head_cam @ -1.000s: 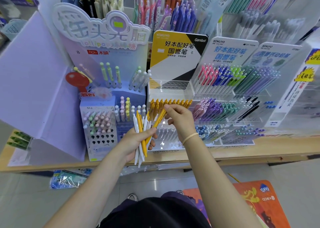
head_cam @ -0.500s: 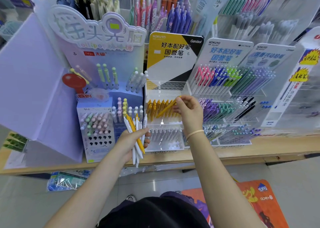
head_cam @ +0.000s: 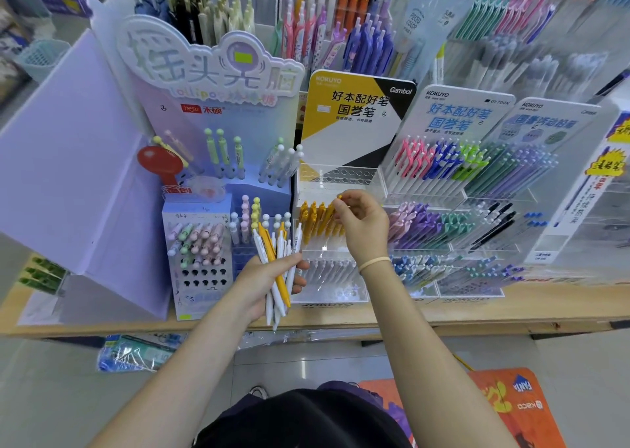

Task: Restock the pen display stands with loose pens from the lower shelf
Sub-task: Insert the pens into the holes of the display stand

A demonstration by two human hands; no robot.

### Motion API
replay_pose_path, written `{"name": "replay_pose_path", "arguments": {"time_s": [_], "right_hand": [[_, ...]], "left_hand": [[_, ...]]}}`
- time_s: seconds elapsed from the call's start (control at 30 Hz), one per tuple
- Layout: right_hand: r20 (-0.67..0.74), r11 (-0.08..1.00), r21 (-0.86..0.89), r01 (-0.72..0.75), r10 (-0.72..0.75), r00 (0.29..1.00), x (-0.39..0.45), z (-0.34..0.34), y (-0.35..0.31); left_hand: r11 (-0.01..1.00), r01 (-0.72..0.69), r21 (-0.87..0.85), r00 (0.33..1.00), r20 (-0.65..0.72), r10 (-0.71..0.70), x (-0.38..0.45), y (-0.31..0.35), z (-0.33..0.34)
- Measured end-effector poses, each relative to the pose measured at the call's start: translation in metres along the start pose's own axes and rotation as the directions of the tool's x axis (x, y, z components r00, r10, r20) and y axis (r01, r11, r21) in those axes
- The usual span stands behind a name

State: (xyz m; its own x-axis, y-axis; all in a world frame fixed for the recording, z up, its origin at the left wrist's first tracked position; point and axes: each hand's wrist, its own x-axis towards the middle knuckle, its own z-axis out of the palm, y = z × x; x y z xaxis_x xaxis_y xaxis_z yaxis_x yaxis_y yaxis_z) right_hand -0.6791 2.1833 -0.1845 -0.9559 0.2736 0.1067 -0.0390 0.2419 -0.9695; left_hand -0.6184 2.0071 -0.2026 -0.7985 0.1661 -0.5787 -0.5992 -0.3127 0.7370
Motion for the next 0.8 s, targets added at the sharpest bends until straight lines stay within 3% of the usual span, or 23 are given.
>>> {"name": "replay_pose_path", "arguments": {"time_s": [0.3,0.8], "right_hand": [[0.02,0.997,-0.038,0.062,-0.061,0.998,-0.001,0.005,0.004],[0.122,0.973,-0.229,-0.007,0.036,0.992,0.003,0.013,0.021]], "left_hand": [[0.999,0.019,-0.049,1.0,0.008,-0.019,-0.002,0.002,-0.008],[0.997,0.022,-0.077,0.999,0.047,-0.018,-0.006,0.0,-0.01]]}}
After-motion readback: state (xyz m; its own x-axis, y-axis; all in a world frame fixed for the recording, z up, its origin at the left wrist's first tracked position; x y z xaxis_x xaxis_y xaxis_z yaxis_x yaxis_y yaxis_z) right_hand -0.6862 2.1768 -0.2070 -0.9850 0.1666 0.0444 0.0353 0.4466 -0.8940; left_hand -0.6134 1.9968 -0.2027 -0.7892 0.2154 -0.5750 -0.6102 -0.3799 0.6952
